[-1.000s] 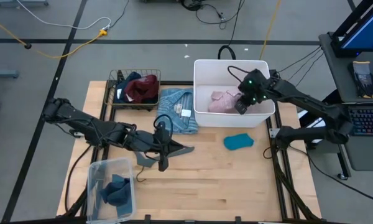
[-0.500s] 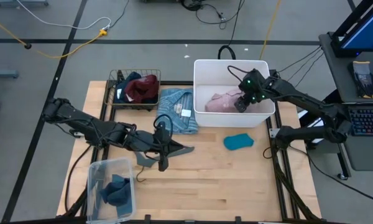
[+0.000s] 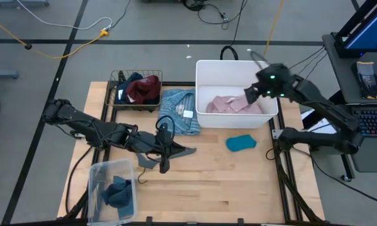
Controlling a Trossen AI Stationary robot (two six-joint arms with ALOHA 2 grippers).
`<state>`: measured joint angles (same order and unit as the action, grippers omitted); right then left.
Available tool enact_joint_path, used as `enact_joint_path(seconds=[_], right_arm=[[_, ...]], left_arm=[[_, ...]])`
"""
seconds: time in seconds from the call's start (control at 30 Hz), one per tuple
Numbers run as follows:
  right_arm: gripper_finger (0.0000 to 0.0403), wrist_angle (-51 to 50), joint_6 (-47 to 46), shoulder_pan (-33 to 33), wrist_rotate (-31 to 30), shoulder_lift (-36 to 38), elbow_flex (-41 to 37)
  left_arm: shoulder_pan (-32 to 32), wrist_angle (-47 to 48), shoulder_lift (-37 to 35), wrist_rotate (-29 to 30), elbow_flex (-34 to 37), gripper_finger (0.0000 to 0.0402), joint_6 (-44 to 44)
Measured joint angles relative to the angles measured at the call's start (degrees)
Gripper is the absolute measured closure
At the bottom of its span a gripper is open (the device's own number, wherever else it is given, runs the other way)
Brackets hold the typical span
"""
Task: Pick & Place Cloths
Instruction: Put the blue sock into the transparent bin
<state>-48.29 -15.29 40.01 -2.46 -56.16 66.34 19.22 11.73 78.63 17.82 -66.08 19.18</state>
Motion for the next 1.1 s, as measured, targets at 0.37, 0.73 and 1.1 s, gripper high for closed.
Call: enact_joint_path(seconds=[0.37, 0.73, 1.1], right_arm=[[0.0239, 4.91, -9.13, -6.33, 20.63, 11.74, 4.32], [0.0397, 3.67, -10.14, -22.51, 20.63, 16.84, 4.31], [0.0400, 3.89, -10.84, -39.05, 16.47, 11.36, 4.31]], left_arm=[[0.02, -0.01, 0.00, -0.39, 0.00, 0.0378, 0.02], [0.02, -2.21, -0.02, -0.29, 0.00, 0.0378, -1.35], [0.00, -13.48, -0.74, 0.66, 9.28, 0.0378, 0.63]])
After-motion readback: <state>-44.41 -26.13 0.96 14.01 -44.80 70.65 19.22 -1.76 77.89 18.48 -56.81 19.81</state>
